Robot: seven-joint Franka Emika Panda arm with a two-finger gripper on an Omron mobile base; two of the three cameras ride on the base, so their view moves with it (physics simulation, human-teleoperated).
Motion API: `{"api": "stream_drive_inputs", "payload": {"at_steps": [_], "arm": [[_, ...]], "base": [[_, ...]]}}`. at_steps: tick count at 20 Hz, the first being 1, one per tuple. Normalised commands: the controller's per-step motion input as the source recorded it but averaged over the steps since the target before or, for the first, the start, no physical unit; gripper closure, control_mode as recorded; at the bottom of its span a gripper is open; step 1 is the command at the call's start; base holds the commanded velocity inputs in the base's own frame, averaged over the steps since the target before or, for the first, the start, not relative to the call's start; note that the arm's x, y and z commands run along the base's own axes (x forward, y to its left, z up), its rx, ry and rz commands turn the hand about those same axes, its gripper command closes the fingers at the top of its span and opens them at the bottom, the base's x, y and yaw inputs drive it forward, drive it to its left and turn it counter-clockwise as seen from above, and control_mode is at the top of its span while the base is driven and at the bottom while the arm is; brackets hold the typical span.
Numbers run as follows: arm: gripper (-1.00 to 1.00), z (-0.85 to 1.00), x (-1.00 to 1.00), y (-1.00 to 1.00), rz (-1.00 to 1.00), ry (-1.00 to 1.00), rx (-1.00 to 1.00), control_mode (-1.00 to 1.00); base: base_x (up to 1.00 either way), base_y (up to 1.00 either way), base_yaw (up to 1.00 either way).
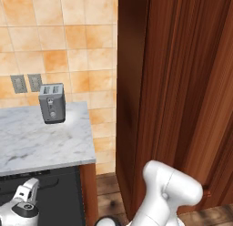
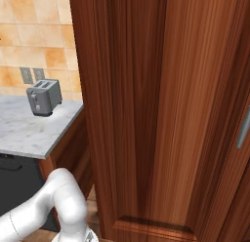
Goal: Open the dishwasher door and pull out the top rack.
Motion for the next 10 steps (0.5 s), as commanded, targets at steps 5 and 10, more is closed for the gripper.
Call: {"api": "stream_drive_inputs", "payload": {"at_steps": [5,10], "arm": [[-1.0,-0.48,0.56,-0.01,0.0,-0.04,0.0,-1.0],[-1.0,-0.29,0.39,0.0,0.0,-0.09,0.0,-1.0]], "base": [[0.0,0.0,0.0],[0.0,0.0,0.0]]}}
